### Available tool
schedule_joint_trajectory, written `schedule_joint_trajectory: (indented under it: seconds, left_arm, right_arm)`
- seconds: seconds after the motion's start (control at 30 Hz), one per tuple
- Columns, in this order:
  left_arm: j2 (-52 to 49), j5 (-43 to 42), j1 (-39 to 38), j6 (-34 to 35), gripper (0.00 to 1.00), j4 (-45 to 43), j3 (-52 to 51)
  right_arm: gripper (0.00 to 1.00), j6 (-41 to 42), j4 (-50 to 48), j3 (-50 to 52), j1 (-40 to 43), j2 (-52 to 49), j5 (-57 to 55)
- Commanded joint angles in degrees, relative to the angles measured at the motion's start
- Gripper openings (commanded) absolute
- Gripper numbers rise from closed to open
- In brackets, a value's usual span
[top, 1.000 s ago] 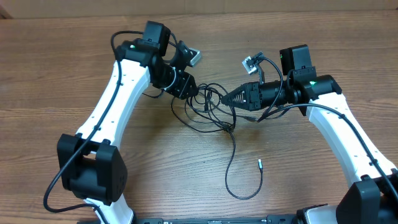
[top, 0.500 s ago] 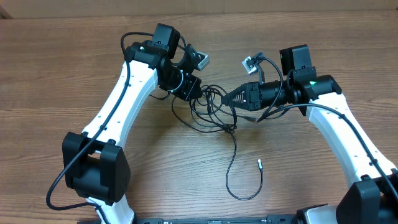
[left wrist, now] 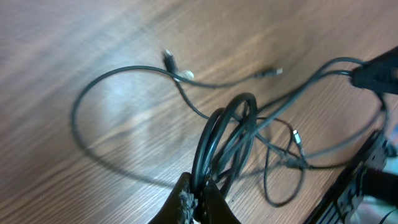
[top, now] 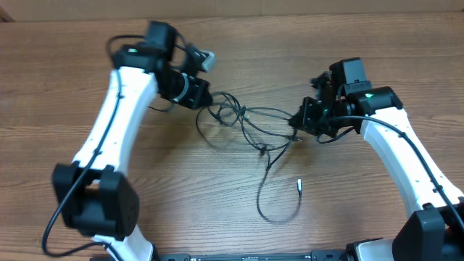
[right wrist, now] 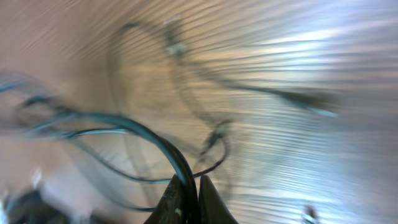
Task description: Untangle cables
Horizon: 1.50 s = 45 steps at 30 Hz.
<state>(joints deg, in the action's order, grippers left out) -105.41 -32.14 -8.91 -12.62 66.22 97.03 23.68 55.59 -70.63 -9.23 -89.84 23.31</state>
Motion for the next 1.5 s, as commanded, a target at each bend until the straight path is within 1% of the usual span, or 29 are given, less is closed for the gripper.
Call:
schedule_joint_trajectory:
  seconds: [0.0, 0.3, 0.4, 0.5, 0.6, 0.63, 0.7, 0.73, 0.77, 0.8, 0.87, 1.03, 1.1, 1.17, 1.23, 1.33, 1.47]
  left_arm:
    - [6.51, -4.04, 5.31, 0.00, 0.04, 0.33, 2.67]
    - [9.22, -10.84, 14.14, -0.02, 0.04, 1.66, 2.67]
    - [9.20, -15.26, 15.93, -0.33, 0.04, 2.23, 2.67]
    - [9.20, -20.61, 16.02, -2.49, 0.04, 2.95, 2.67]
    - [9.20, -23.04, 15.17, -3.89, 0.04, 2.99, 2.64]
    - [9.20, -23.15, 14.56, -4.13, 0.04, 2.97, 2.67]
    - [9.18, -22.73, 13.18, -4.39, 0.04, 2.95, 2.64]
    - [9.16, -22.60, 12.41, -5.20, 0.04, 2.99, 2.64]
    - [9.16, -22.03, 11.54, -5.60, 0.04, 2.99, 2.62]
    - [9.16, -21.18, 10.60, -5.62, 0.04, 2.95, 2.62]
    - [9.16, -19.93, 8.17, -5.62, 0.04, 2.95, 2.58]
    - [9.16, -14.32, 1.92, -5.60, 0.04, 2.75, 2.56]
    - [9.16, -11.45, -0.70, -5.57, 0.04, 2.49, 2.56]
    - [9.16, -8.07, -3.39, -5.33, 0.04, 2.12, 2.56]
    - [9.16, -5.22, -5.57, -4.83, 0.04, 1.81, 2.56]
    - [9.16, -4.52, -7.39, -3.54, 0.04, 1.16, 2.56]
    - [9.14, -4.55, -9.53, -2.58, 0.04, 0.35, 2.56]
  right_arm:
    - [0.04, 8.70, 0.83, -1.05, 2.89, 0.57, -13.97]
    - [0.04, 14.29, 4.17, -1.05, 7.39, 0.57, -20.87]
    - [0.04, 14.19, 4.04, -1.05, 8.59, 0.57, -19.93]
    - [0.04, 9.29, 2.45, -1.05, 8.55, 0.57, -15.37]
    - [0.04, 0.68, -0.15, -1.05, 8.00, 0.57, -5.51]
    - [0.11, -4.44, -1.33, -1.05, 7.56, 0.57, 0.42]
    - [0.32, -10.12, -2.36, -1.05, 6.80, 0.57, 7.58]
    - [0.40, -12.87, -2.84, -1.05, 6.10, 0.57, 11.26]
    - [0.45, -14.51, -3.13, -1.05, 5.53, 0.57, 13.33]
    - [0.48, -15.91, -3.52, -1.05, 4.79, 0.57, 15.19]
    - [0.50, -17.92, -4.44, -1.05, 2.99, 0.57, 17.90]
    - [0.51, -18.14, -7.98, -1.05, -1.57, 0.57, 21.42]
    - [0.50, -17.20, -9.75, -1.05, -2.99, 0.57, 24.48]
    - [0.47, -9.88, -12.72, -1.05, -4.31, 0.57, 26.51]
    - [0.44, -0.24, -14.56, -1.05, -4.83, 0.57, 26.56]
    - [0.44, 8.20, -15.98, -1.05, -5.40, 0.57, 27.19]
    - [0.45, 14.95, -17.44, -1.05, -6.43, 0.57, 27.82]
